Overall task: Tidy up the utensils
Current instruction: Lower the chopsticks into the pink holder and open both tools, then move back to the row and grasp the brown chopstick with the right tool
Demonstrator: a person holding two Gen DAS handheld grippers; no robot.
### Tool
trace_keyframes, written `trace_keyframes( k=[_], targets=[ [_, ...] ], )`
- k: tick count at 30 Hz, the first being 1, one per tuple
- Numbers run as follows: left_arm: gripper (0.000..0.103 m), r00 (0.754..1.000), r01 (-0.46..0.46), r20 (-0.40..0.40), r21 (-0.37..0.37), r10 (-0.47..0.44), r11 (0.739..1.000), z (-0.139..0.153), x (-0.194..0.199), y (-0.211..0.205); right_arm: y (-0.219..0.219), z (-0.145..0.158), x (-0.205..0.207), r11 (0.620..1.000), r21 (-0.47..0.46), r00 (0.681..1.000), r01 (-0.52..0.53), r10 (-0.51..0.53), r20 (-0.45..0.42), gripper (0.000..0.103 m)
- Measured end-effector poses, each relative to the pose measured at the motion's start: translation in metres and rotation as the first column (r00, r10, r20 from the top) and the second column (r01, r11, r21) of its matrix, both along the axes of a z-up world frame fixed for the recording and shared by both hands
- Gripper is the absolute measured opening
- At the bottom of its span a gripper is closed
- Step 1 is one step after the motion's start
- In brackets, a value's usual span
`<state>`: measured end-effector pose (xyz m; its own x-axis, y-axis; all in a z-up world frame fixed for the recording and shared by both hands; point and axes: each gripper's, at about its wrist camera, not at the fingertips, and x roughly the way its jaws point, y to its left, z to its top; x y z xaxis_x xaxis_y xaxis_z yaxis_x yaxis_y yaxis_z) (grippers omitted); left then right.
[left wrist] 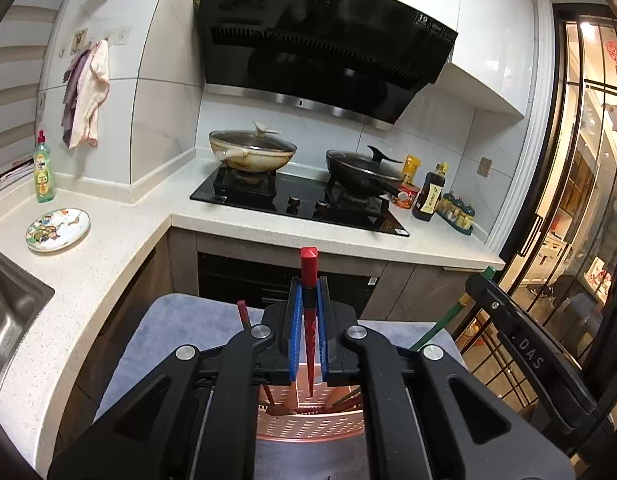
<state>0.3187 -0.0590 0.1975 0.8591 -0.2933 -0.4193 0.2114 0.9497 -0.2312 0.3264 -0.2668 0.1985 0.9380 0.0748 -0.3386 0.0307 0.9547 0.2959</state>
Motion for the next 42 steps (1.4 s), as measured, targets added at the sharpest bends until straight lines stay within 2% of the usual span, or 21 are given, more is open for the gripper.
trace_keyframes(
  k=[5, 6, 7, 9, 14, 18, 25, 30, 37, 42],
  targets=[
    [0.008, 0.999, -0.001, -0.037, 0.013, 0.002, 1.0, -0.017, 0.008, -0.001, -0.004, -0.019, 0.008, 1.0, 0.005, 0.999, -0.002, 0.002, -0.048, 0.008],
    [0.012, 0.999, -0.005, -0.035, 0.018, 0.006, 1.0, -0.019, 0.008, -0.001, -0.004, -0.021, 0.007, 1.0, 0.002, 0.999, 0.003, -0.003, -0.048, 0.008],
    [0.025, 0.999, -0.012, -0.035, 0.021, 0.012, 1.0, -0.019, 0.007, -0.001, -0.004, -0.021, 0.005, 1.0, -0.004, 0.999, 0.006, -0.006, -0.043, 0.009],
    [0.04, 0.999, -0.029, -0.024, 0.023, 0.029, 0.999, -0.019, 0.003, 0.001, -0.004, -0.019, 0.001, 1.0, -0.007, 0.999, 0.004, -0.004, -0.042, 0.012],
    [0.041, 0.999, -0.034, -0.016, 0.034, 0.034, 0.999, -0.015, -0.006, 0.003, -0.002, -0.012, -0.012, 1.0, -0.007, 0.999, -0.008, 0.008, -0.032, 0.013],
    [0.049, 0.999, -0.043, 0.004, 0.052, 0.042, 0.998, -0.011, -0.018, 0.007, -0.001, -0.005, -0.031, 1.0, -0.012, 1.0, -0.018, 0.018, -0.017, 0.018],
    [0.049, 0.999, -0.048, 0.017, 0.074, 0.047, 0.996, -0.009, -0.051, 0.015, 0.008, -0.002, -0.076, 0.999, -0.022, 0.999, -0.043, 0.043, 0.002, 0.02],
    [0.049, 0.998, -0.062, 0.022, 0.11, 0.06, 0.992, -0.014, -0.079, 0.02, 0.019, -0.01, -0.115, 0.996, -0.049, 0.998, -0.068, 0.068, -0.007, 0.028],
    [0.05, 0.998, -0.068, -0.005, 0.157, 0.069, 0.985, -0.032, -0.118, 0.026, 0.027, -0.028, -0.167, 0.995, -0.062, 0.996, -0.081, 0.079, -0.033, 0.029],
    [0.05, 0.996, -0.067, -0.047, 0.16, 0.075, 0.985, -0.055, -0.144, 0.034, 0.04, -0.051, -0.203, 0.991, -0.091, 0.992, -0.102, 0.094, -0.082, 0.029]
  ],
)
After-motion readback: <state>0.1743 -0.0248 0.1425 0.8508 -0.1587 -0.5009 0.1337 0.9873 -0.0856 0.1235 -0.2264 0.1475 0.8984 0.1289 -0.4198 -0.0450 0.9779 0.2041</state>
